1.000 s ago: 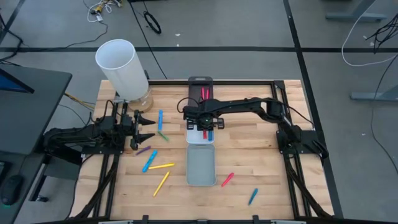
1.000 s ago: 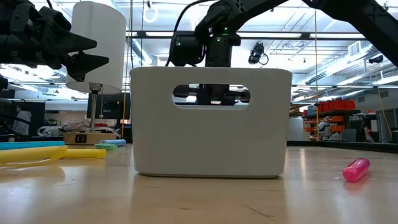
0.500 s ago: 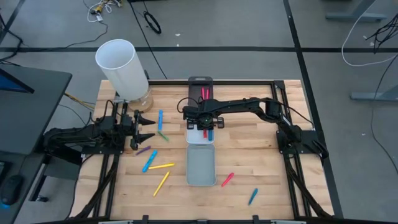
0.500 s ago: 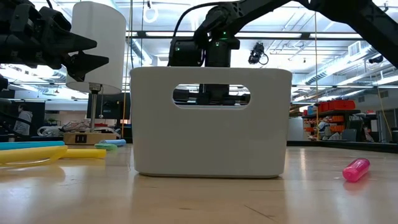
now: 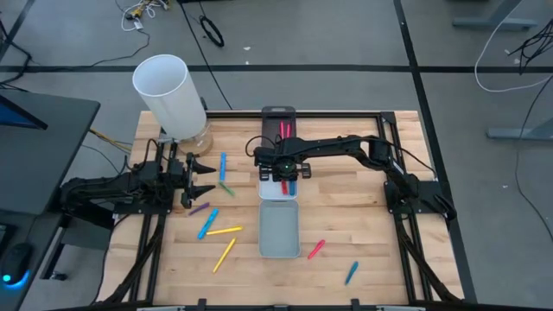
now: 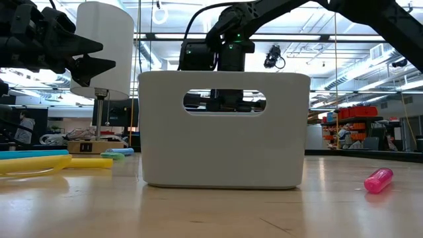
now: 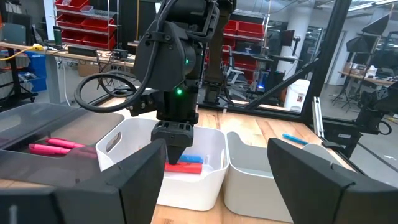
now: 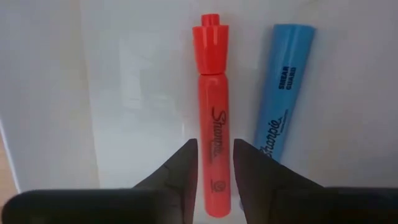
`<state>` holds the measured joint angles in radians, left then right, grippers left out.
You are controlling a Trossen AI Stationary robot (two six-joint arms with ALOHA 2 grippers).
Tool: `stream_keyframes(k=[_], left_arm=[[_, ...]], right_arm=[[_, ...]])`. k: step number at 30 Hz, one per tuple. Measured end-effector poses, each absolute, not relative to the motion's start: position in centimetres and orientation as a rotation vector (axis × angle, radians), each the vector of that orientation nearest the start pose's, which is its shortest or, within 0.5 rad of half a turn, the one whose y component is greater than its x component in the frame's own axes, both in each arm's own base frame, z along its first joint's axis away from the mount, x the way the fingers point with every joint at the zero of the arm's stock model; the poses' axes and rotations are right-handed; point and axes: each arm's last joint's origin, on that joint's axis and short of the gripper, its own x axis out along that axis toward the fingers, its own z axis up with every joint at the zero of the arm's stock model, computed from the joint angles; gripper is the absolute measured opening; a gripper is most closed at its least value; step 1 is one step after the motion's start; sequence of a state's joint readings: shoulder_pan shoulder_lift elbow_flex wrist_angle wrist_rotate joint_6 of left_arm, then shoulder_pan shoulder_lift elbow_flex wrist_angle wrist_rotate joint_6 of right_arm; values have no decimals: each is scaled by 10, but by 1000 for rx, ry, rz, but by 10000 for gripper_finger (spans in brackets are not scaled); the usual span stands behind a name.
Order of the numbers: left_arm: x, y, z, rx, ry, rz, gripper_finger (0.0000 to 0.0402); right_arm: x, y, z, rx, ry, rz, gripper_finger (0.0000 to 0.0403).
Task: Pick & Place Markers
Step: Put the red highlighter pen into the white bin, then put the blue pen into the gray bin
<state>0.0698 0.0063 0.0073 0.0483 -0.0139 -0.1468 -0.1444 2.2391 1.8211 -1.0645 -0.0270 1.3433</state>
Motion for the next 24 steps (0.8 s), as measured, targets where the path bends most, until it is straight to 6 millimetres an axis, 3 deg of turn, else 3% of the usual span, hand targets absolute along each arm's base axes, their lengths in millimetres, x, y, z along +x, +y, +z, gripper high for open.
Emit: stream_keyframes(k=[9, 18, 24], left_arm=[[97, 7, 170, -145, -55, 80, 288], [97, 7, 170, -145, -55, 80, 288], [97, 7, 170, -145, -55, 80, 288]], right_arm=[[435, -63, 173, 1163, 1201, -1042, 105], [423, -64, 209, 1055, 1180, -956, 105], [416, -64, 234, 888, 1182, -813, 105]])
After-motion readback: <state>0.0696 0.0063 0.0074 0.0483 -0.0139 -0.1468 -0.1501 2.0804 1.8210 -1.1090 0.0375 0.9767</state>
